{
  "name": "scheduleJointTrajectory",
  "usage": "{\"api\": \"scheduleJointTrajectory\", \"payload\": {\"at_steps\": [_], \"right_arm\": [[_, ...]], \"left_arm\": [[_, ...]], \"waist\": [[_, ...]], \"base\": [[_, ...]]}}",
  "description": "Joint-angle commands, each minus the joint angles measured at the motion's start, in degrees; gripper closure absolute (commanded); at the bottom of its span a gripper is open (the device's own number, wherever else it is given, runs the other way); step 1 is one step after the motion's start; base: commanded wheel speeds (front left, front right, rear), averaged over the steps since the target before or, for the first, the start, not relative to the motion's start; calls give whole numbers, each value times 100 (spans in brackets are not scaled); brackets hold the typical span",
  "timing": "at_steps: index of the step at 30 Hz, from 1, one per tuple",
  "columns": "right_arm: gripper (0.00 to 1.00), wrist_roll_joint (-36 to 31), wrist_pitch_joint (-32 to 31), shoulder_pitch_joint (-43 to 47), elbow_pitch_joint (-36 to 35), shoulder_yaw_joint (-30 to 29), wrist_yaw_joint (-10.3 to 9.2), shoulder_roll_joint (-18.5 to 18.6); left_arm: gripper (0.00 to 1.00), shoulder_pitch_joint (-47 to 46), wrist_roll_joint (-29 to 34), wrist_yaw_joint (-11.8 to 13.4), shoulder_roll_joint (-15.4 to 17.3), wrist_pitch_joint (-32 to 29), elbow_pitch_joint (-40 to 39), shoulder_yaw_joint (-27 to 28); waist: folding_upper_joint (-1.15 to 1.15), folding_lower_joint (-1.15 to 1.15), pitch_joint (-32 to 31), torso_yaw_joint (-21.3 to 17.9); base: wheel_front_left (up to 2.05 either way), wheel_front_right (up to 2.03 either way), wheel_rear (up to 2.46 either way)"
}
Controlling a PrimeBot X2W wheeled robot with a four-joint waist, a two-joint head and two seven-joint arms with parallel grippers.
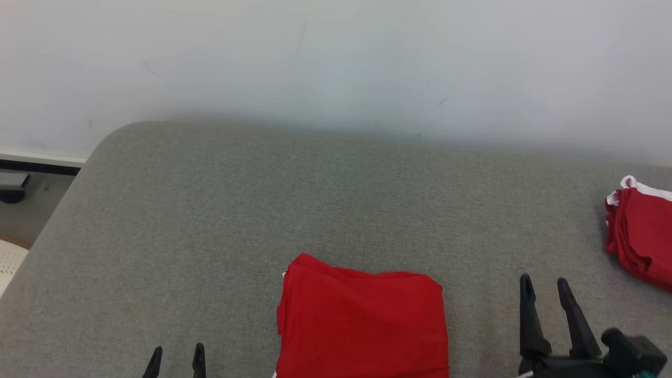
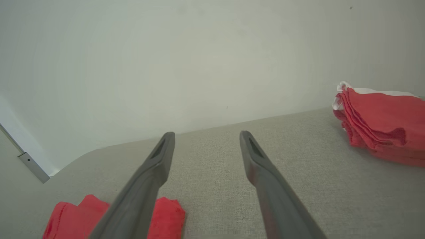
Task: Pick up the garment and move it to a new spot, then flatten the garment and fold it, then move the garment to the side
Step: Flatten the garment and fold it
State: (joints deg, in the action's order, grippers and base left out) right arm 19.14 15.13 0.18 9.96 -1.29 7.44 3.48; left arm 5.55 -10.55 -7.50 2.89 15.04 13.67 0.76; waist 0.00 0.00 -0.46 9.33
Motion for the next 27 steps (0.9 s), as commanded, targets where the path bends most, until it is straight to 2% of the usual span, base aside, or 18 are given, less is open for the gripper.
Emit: {"api": "scheduleJointTrajectory", "payload": {"at_steps": [1, 11, 27], "right_arm": [[0, -63, -2, 198, -125, -67, 4, -30], [0, -705, -2, 857, -509, -16, 4, -61], [0, -455, -1, 1008, -407, 86, 5, -58]], "left_arm": [[0, 18, 25, 14, -1, 13, -46, 24], [0, 139, 49, 72, -1, 13, -131, 57], [0, 262, 176, 109, 0, 12, -287, 67]], "waist": [[0, 0, -13, -69], [0, 0, -79, -349], [0, 0, -171, -523]], "base": [[0, 0, 0], [0, 0, 0], [0, 0, 0]]}}
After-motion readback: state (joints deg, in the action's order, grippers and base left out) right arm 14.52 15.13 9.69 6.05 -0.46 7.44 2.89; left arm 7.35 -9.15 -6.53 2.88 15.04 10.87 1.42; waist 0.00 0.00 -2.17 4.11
